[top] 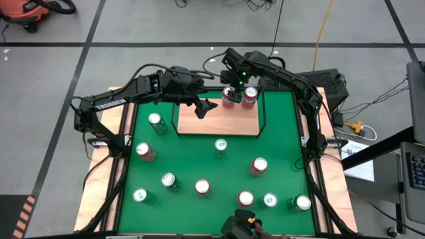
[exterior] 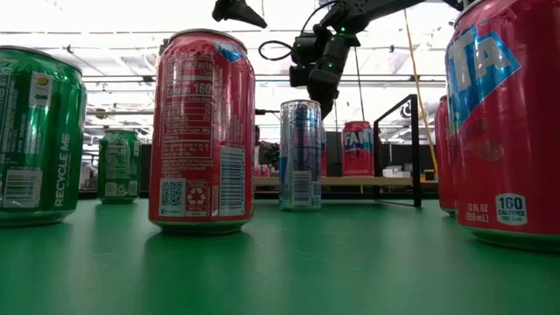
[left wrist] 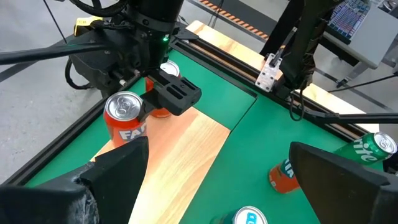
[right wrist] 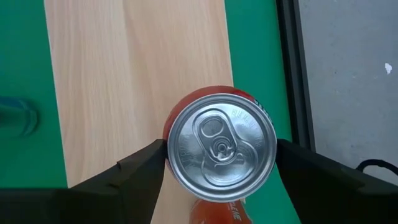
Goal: Place canned beverage on shelf
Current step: Put the red soda can on the shelf, then put the red soda can aligned with the other red soda can on the shelf
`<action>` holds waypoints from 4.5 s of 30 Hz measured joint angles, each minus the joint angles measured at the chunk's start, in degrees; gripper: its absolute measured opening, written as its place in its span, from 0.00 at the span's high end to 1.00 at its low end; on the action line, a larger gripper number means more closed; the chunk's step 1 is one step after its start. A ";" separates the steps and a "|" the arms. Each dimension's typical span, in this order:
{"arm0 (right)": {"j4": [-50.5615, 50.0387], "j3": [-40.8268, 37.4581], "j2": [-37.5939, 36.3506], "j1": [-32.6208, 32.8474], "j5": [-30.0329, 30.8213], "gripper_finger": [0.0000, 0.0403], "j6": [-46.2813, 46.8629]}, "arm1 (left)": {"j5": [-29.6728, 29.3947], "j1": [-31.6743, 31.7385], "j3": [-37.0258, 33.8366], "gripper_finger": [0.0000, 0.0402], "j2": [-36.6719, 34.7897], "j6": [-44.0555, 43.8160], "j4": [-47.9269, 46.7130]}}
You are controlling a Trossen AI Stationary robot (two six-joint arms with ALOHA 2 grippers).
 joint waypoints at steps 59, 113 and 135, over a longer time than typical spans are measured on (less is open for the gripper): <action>-20.88 -0.02 -30.36 37.50 -4.10 0.29 41.51 | -2.52 -10.83 0.00 0.03 0.02 -4.11 0.04; 23.01 -65.16 -45.69 50.14 3.03 0.06 41.94 | -21.23 -23.93 -0.01 0.03 0.05 -17.61 -3.17; 16.54 -51.43 -40.70 44.40 -1.68 0.21 43.26 | -21.47 -18.75 -0.02 0.03 0.56 -12.23 -2.80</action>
